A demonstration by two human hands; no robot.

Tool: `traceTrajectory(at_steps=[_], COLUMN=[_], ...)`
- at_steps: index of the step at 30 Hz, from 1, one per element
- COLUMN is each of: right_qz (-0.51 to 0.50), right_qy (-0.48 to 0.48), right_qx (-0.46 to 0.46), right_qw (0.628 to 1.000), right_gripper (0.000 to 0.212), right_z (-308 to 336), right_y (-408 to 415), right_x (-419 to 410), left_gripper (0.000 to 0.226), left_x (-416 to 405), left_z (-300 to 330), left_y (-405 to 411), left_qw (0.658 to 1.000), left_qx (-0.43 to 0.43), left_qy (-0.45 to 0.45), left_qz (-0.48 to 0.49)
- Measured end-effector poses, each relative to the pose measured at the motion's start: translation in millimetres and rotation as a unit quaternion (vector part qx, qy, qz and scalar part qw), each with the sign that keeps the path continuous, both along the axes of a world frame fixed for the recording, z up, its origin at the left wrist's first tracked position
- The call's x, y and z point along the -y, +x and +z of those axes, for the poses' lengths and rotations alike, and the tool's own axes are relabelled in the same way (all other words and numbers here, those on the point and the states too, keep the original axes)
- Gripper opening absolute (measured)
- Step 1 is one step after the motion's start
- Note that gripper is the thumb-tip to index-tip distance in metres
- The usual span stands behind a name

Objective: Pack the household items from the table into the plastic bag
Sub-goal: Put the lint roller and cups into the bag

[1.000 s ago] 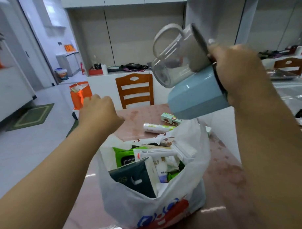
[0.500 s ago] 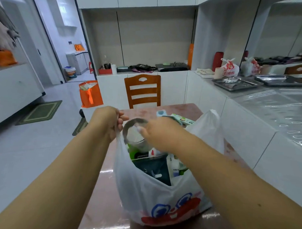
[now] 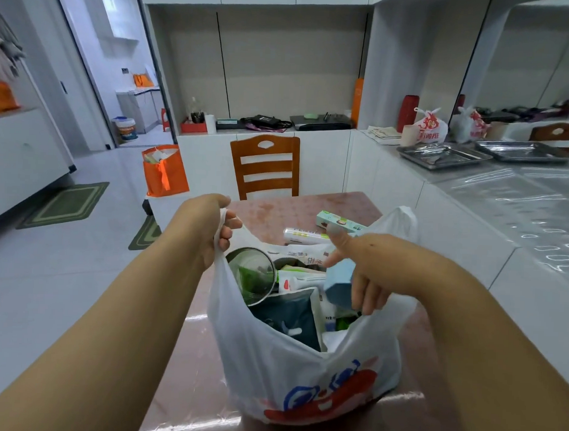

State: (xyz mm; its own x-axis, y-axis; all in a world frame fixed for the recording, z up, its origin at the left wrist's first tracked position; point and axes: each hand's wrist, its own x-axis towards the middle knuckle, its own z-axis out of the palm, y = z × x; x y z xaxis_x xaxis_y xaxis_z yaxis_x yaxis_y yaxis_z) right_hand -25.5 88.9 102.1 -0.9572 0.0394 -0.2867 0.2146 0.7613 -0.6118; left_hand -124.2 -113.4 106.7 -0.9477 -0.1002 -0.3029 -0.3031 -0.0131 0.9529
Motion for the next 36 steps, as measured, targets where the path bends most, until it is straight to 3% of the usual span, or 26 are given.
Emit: traceTrajectory(at_steps=[2, 4, 9, 12, 17, 21, 25, 28, 31, 33, 36], right_qz=[-0.028, -0.054, -0.001, -0.011, -0.017, 0.002, 0.012, -0.011, 0.015, 0.067, 0.085], right_qy=[-0.029, 0.008, 0.175, 0.143, 0.054, 0.191, 0.257, 0.187, 0.056, -0.031, -0.085], right_qx=[-0.055, -0.101, -0.040, -0.037, -0.118, -0.145, -0.136, -0.174, -0.233, -0.169, -0.076], right_qw=[0.998, 0.993, 0.984, 0.989, 0.991, 0.971, 0.957, 0.967, 0.971, 0.983, 0.990], right_gripper=[0.081, 0.081, 0.068, 0.075, 0.058, 0.038, 0.040, 0.046, 0.046, 0.042, 0.038], right_z=[5, 4, -16, -13, -25, -55, -73, -55, -29, -28, -42], right_y=[-4, -11, -21, -26, -32, -34, -35, -36, -38, -43, -54], right_x=[-9, -14, -3, 3, 7, 11, 4, 10, 41, 62, 76], left_gripper=[0.019, 0.021, 0.023, 0.023, 0.020, 0.019, 0.021, 0.023, 0.031, 0.039, 0.044], left_x=[0, -1, -1, 0, 1, 3, 2, 4, 9, 13, 18], left_z=[-1, -3, -4, -4, -4, -5, -4, -3, -4, -4, -6], left_y=[-2, -3, -6, -6, -3, -1, 1, 2, 2, 2, 2], left_qw=[1.000, 1.000, 1.000, 1.000, 1.000, 1.000, 0.999, 0.999, 0.997, 0.997, 0.996], left_qx=[0.004, 0.009, 0.014, 0.018, 0.011, 0.008, 0.012, 0.017, 0.021, 0.024, 0.032], left_qy=[-0.009, -0.012, -0.002, 0.004, 0.016, 0.022, 0.034, 0.043, 0.062, 0.072, 0.079], left_qz=[0.001, 0.000, -0.004, -0.005, -0.004, -0.010, -0.017, -0.018, -0.030, -0.031, -0.026])
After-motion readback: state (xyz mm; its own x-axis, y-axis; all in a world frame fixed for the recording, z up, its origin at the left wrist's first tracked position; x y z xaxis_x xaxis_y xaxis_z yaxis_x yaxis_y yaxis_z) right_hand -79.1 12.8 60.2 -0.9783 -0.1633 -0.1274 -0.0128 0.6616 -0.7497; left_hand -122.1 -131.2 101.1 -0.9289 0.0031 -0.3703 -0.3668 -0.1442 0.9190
